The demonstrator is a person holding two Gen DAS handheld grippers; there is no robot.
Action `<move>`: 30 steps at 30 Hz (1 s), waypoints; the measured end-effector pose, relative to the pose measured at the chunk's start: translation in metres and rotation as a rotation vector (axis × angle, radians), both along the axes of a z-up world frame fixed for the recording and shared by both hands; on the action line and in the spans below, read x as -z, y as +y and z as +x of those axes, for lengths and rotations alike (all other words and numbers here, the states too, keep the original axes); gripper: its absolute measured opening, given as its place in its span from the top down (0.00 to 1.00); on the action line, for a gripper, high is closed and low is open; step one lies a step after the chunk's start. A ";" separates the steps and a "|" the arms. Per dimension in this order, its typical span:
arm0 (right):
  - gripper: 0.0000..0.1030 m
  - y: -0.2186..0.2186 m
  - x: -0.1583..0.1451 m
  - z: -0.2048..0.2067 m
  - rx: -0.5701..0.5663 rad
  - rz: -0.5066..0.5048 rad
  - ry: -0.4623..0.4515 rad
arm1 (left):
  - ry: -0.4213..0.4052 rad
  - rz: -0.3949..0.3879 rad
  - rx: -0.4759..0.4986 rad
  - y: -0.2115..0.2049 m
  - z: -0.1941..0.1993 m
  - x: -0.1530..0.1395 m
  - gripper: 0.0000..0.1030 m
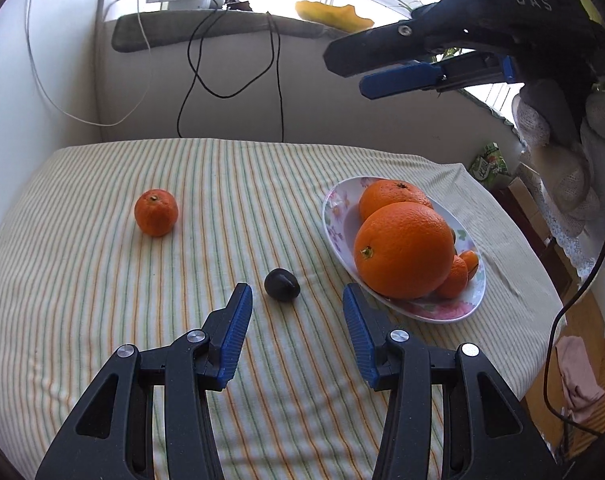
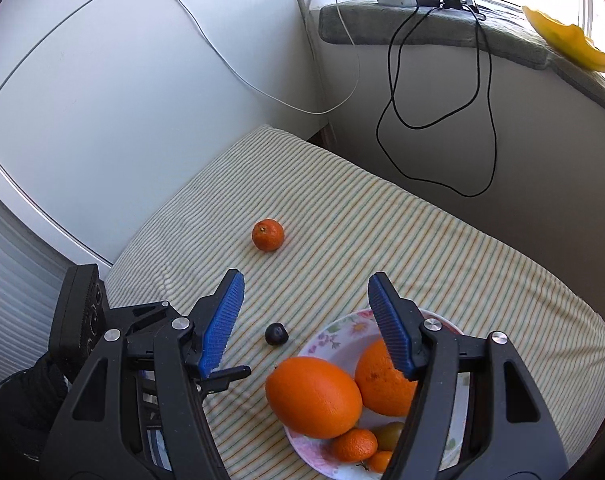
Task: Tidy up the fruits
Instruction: 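Move the left tool to the dark plum while the right tool approaches the tangerine, then close the left tool on the dark plum while the right tool grasps the tangerine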
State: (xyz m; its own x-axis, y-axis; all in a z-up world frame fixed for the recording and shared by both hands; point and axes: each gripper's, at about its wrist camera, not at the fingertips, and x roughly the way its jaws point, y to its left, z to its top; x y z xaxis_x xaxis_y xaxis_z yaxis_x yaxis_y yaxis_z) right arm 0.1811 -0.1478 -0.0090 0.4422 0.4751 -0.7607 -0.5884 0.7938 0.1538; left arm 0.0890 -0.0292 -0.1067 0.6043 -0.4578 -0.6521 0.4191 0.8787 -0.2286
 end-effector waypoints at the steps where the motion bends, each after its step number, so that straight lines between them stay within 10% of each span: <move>1: 0.35 0.007 0.001 0.004 -0.007 -0.003 0.011 | -0.002 0.000 0.000 0.001 0.000 0.000 0.55; 20: 0.35 0.106 0.065 0.081 -0.093 -0.059 0.313 | 0.010 0.027 0.046 0.000 0.014 0.010 0.57; 30: 0.35 0.136 0.091 0.096 -0.117 -0.152 0.328 | 0.012 0.064 0.068 -0.012 0.026 0.016 0.60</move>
State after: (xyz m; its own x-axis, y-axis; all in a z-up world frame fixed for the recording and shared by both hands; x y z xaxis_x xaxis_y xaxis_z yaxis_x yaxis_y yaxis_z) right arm 0.2772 -0.0120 -0.1003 0.1132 0.3784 -0.9187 -0.6152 0.7528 0.2343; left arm 0.1146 -0.0410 -0.1230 0.5652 -0.4548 -0.6883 0.4754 0.8614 -0.1788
